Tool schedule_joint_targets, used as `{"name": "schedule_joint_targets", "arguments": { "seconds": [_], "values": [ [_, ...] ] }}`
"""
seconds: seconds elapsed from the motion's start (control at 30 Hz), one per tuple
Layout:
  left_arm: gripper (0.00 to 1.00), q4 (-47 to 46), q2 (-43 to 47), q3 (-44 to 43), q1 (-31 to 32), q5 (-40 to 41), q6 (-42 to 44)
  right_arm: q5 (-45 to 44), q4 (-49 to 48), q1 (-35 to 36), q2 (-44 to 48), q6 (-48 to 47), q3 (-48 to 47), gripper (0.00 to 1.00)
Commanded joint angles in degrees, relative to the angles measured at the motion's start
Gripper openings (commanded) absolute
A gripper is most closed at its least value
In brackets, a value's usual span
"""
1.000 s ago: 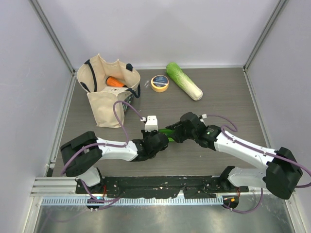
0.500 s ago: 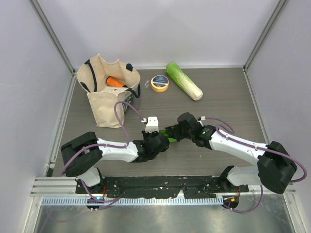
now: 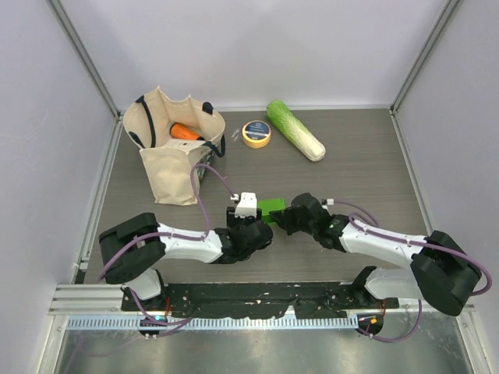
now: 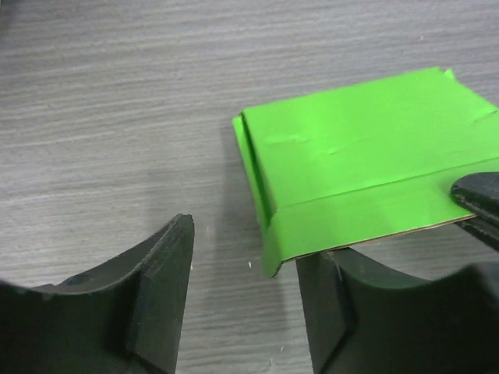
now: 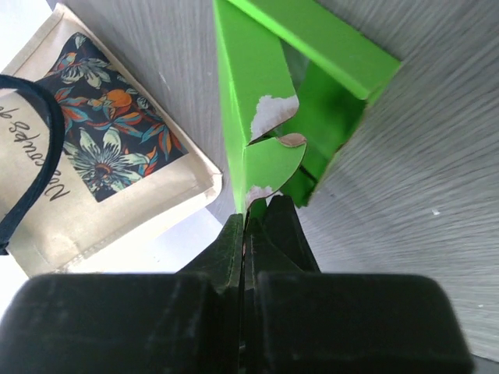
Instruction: Fold the paper box
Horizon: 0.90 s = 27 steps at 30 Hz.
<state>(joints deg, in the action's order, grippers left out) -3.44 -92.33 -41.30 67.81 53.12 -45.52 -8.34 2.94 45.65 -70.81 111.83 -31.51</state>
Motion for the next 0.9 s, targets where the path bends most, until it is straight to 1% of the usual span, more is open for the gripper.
{"name": "schedule_joint_targets", "arguments": {
  "seconds": [0.0,0.03,0.07,0.13,0.17,0.23,0.27,0.33,0.37,0.43,0.47,0.5,0.53,0.57,0.6,0.63,0.7,0.73,0.8,0.87],
  "values": [
    [0.63,0.4,2.9,2.2,2.3,1.5,1.2,-2.6,-4.4,0.2,2.7,-0.6,4.3,0.01],
    [0.67,0.4,4.8,2.8,2.8,1.5,1.5,-2.7,-5.5,0.1,3.4,-0.9,5.3,0.01],
    [0.73,0.5,5.9,3.8,3.0,1.5,1.7,-3.0,-5.7,0.1,3.7,-1.4,5.7,0.01],
    [0.76,1.9,9.3,4.8,3.6,0.5,2.1,-3.6,-6.8,0.2,4.3,-1.7,7.2,0.01],
    [0.77,1.9,12.8,6.1,3.7,-0.1,2.7,-3.5,-7.3,0.3,4.5,-1.8,7.9,0.01],
    [0.77,2.2,17.4,7.5,4.2,-1.7,4.5,-4.1,-8.8,0.3,4.5,-2.0,9.5,0.01],
    [0.73,1.3,21.7,9.1,4.2,-5.8,6.1,-4.1,-9.4,0.2,4.4,-2.1,10.1,0.01],
    [0.59,1.9,25.2,9.4,4.0,-10.0,7.5,-3.8,-11.5,0.3,3.8,-2.4,11.6,0.01],
    [0.51,2.1,26.8,9.4,3.8,-14.4,7.7,-3.5,-12.4,0.3,3.6,-2.6,12.2,0.01],
    [0.49,1.2,29.0,8.8,1.7,-20.7,8.3,-3.4,-14.8,0.3,2.5,-3.1,13.2,0.01],
    [0.46,1.2,28.7,6.8,0.1,-29.3,7.6,-3.3,-15.7,0.3,2.2,-3.5,13.6,0.01],
    [0.43,2.2,26.6,5.3,-2.8,-32.5,7.1,-3.4,-16.2,0.4,1.7,-4.2,13.6,0.01],
    [0.41,2.8,25.0,3.5,-3.7,-35.0,6.8,-3.4,-16.5,0.3,1.6,-4.4,13.9,0.01],
    [0.34,3.2,23.4,0.1,-4.5,-36.9,6.9,-3.9,-17.1,0.3,1.5,-5.0,14.1,0.01],
    [0.32,3.1,19.6,-1.1,-5.7,-39.5,7.1,-4.1,-17.4,0.3,1.7,-5.5,14.3,0.01],
    [0.28,2.7,17.6,-3.5,-6.2,-40.5,7.2,-4.2,-17.4,0.4,1.8,-5.7,14.8,0.02],
    [0.18,5.0,11.0,-6.1,-8.3,-41.3,6.1,-4.7,-17.8,0.3,2.2,-5.8,15.9,0.03],
    [0.11,5.2,8.9,-7.4,-9.1,-41.5,5.3,-4.9,-17.8,0.3,2.4,-5.8,16.3,0.04],
    [0.10,0.9,6.0,-7.0,-10.5,-44.0,4.2,-5.7,-17.6,0.3,3.0,-5.8,16.8,0.04],
    [0.10,-1.3,2.4,-6.4,-10.7,-43.6,3.8,-6.0,-17.6,0.4,4.1,-5.8,17.5,0.06]
  ]
}}
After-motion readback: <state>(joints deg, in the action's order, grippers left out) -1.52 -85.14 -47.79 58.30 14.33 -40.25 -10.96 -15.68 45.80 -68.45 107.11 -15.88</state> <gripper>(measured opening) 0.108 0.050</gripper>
